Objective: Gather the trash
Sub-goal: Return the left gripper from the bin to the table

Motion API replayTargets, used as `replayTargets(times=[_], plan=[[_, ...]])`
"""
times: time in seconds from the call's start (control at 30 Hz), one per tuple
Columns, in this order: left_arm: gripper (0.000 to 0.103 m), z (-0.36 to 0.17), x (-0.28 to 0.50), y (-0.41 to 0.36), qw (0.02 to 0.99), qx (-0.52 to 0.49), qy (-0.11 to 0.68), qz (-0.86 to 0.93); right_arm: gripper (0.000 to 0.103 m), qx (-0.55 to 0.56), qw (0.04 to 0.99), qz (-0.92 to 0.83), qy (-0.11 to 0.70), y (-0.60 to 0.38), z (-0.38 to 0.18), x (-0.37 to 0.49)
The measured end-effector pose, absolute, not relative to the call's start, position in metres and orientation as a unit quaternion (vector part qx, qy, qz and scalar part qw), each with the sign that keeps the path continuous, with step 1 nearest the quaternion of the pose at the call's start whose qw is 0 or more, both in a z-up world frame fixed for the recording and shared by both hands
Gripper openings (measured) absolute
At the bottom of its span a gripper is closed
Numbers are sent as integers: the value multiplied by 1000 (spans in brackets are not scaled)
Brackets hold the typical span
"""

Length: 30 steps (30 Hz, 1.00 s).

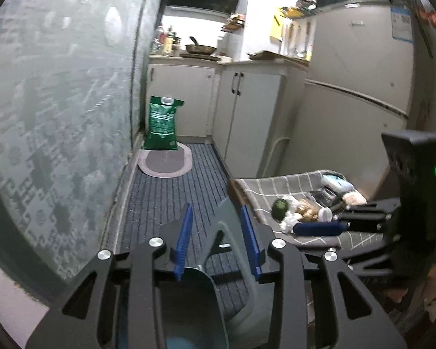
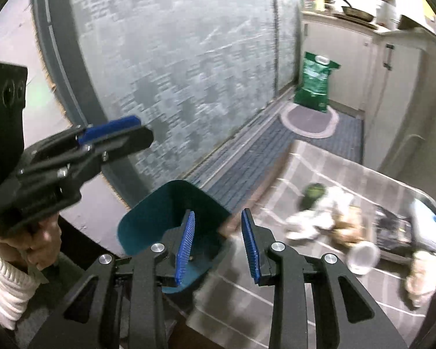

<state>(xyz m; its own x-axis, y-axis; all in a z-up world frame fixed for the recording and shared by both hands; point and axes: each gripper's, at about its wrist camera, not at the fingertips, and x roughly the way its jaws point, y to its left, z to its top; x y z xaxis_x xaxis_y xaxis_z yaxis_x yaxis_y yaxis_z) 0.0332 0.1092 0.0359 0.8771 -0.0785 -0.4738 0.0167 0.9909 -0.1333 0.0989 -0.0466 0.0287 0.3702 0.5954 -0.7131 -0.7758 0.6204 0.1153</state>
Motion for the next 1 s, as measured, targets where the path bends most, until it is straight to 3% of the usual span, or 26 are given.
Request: replayTargets(times=[0.17, 0.57, 0.8, 1.0], plan=[[37, 25, 49, 84, 962, -48, 265, -45, 33, -110, 833, 394, 372, -80, 30, 110], [38, 0, 87, 31, 947, -20, 308, -87, 45, -94, 855, 349, 371, -143, 27, 122], [38, -15, 108, 15, 936, -19, 336, -98, 54, -83, 868, 320, 371, -180, 25, 130], [37, -24, 119, 5, 931, -14, 353, -90, 67, -95, 882, 285, 363, -210, 21, 134]])
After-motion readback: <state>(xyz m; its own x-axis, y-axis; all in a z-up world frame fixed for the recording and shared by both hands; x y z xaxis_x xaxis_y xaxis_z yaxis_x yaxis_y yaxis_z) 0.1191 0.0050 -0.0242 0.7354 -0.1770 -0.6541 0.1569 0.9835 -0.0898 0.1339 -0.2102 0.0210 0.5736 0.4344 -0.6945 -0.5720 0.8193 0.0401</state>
